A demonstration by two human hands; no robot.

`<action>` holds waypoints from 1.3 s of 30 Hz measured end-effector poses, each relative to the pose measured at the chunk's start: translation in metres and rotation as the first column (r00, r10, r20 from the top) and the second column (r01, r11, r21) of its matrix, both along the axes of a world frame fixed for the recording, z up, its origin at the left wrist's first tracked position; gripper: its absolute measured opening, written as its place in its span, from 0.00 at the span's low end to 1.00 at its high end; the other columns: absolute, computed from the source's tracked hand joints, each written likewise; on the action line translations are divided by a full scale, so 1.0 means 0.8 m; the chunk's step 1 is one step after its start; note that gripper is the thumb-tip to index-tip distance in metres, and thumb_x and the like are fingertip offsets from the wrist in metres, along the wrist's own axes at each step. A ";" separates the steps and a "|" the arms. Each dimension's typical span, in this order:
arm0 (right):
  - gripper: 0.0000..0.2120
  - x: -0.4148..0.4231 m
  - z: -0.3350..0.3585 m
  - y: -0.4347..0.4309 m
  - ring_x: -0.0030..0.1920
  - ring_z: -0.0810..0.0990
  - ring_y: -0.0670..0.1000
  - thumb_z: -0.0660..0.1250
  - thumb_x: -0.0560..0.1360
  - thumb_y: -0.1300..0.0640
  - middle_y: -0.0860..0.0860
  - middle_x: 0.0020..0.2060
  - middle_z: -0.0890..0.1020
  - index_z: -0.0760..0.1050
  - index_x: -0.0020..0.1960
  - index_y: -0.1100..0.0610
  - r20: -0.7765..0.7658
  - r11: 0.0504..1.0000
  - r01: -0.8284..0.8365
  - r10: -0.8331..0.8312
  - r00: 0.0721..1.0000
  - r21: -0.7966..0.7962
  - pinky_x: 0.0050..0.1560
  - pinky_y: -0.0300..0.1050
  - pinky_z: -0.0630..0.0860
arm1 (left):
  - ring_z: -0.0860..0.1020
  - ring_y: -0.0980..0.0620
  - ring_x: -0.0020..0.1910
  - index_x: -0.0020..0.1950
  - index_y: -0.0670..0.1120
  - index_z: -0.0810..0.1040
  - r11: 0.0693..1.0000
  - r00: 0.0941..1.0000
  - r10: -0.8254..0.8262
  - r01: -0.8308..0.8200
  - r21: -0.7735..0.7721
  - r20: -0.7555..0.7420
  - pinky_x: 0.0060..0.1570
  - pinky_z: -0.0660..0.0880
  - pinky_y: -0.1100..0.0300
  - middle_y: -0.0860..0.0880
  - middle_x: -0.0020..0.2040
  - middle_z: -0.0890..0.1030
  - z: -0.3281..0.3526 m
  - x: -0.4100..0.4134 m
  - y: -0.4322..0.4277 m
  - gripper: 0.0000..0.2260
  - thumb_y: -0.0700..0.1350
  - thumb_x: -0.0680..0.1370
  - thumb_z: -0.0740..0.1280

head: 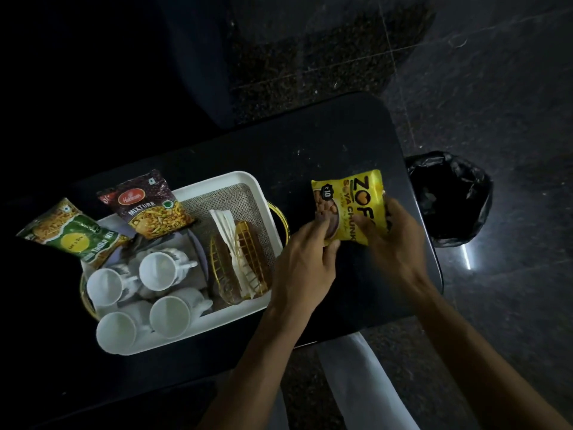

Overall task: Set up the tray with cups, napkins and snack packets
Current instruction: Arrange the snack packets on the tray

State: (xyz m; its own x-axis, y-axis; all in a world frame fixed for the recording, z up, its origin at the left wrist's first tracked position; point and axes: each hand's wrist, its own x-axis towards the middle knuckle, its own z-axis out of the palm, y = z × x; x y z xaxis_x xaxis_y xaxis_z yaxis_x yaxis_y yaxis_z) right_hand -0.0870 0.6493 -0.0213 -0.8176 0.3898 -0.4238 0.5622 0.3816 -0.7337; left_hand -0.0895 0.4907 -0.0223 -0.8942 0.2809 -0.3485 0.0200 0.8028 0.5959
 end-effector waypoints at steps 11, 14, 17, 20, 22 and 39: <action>0.11 -0.064 0.109 -0.043 0.43 0.77 0.48 0.74 0.74 0.62 0.53 0.46 0.80 0.81 0.55 0.62 -0.305 0.804 -0.452 0.574 0.760 0.386 0.42 0.37 0.72 | 0.79 0.54 0.63 0.70 0.51 0.76 0.967 0.986 0.103 -0.068 0.245 -0.133 0.62 0.77 0.51 0.52 0.64 0.82 0.062 -0.092 -0.097 0.24 0.49 0.74 0.76; 0.12 -0.081 0.129 -0.061 0.44 0.77 0.44 0.74 0.73 0.61 0.51 0.46 0.81 0.81 0.55 0.60 -0.357 0.777 -0.472 0.617 0.701 0.416 0.44 0.29 0.71 | 0.81 0.61 0.55 0.61 0.50 0.81 0.936 0.969 0.174 -0.107 0.335 -0.177 0.54 0.78 0.64 0.55 0.55 0.85 0.078 -0.101 -0.126 0.18 0.48 0.73 0.77; 0.19 -0.092 0.135 -0.081 0.49 0.80 0.43 0.76 0.71 0.52 0.49 0.50 0.81 0.78 0.60 0.55 -0.449 0.859 -0.424 0.511 0.733 0.287 0.50 0.29 0.74 | 0.81 0.62 0.52 0.58 0.48 0.82 0.914 0.942 0.255 -0.160 0.374 -0.220 0.50 0.73 0.75 0.57 0.51 0.84 0.088 -0.105 -0.154 0.13 0.47 0.74 0.76; 0.31 -0.102 0.123 -0.106 0.56 0.82 0.48 0.77 0.67 0.45 0.52 0.57 0.81 0.73 0.65 0.54 -0.463 0.930 -0.366 0.339 0.819 0.034 0.55 0.43 0.80 | 0.83 0.60 0.50 0.57 0.46 0.82 0.875 0.903 0.365 -0.250 0.414 -0.226 0.50 0.78 0.67 0.55 0.49 0.85 0.091 -0.106 -0.178 0.10 0.46 0.76 0.73; 0.36 -0.109 0.109 -0.130 0.56 0.83 0.48 0.79 0.65 0.47 0.51 0.59 0.81 0.70 0.68 0.57 -0.387 0.933 -0.339 0.270 0.882 -0.122 0.55 0.46 0.81 | 0.83 0.57 0.50 0.57 0.44 0.83 0.867 0.884 0.402 -0.284 0.410 -0.237 0.49 0.80 0.62 0.53 0.49 0.85 0.087 -0.107 -0.191 0.10 0.46 0.78 0.72; 0.21 -0.134 0.000 -0.209 0.51 0.85 0.47 0.75 0.72 0.55 0.50 0.51 0.85 0.74 0.61 0.61 -0.203 0.970 -0.034 -0.016 0.979 -0.240 0.52 0.49 0.83 | 0.81 0.52 0.60 0.67 0.39 0.78 0.776 0.813 0.580 -0.531 0.341 -0.055 0.56 0.76 0.66 0.43 0.62 0.84 0.013 -0.116 -0.209 0.13 0.41 0.83 0.64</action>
